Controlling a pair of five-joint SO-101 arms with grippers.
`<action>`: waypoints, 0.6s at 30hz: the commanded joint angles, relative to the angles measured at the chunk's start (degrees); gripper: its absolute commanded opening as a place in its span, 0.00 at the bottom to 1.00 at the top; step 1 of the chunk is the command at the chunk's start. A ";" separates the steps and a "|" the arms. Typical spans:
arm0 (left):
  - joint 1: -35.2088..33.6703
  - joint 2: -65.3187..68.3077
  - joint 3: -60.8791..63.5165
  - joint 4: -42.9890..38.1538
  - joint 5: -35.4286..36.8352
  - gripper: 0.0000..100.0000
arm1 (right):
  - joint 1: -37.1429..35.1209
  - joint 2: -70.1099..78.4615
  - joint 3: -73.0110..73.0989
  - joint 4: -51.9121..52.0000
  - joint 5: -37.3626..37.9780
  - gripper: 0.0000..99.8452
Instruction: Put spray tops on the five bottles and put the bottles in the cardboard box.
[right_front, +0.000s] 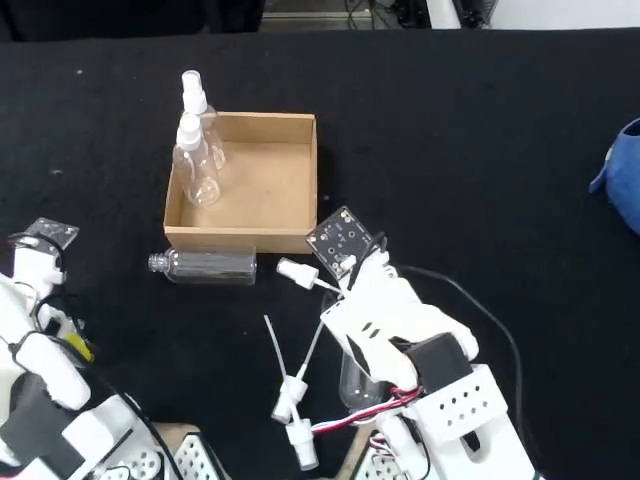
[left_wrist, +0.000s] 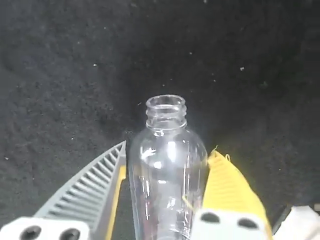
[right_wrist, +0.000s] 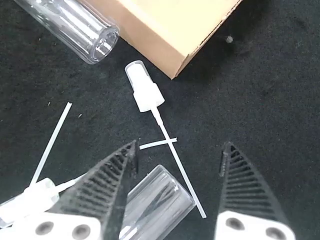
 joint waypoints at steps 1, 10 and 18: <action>0.22 -0.62 -1.36 0.26 -2.64 0.03 | 1.23 -1.45 -0.40 -1.85 -0.18 0.24; -0.92 -0.62 -11.03 0.26 3.87 0.03 | 1.23 -1.45 -0.40 -1.85 -0.18 0.24; -5.23 -5.89 -12.00 0.09 10.99 0.03 | 1.32 -1.54 -0.84 -1.93 -0.18 0.24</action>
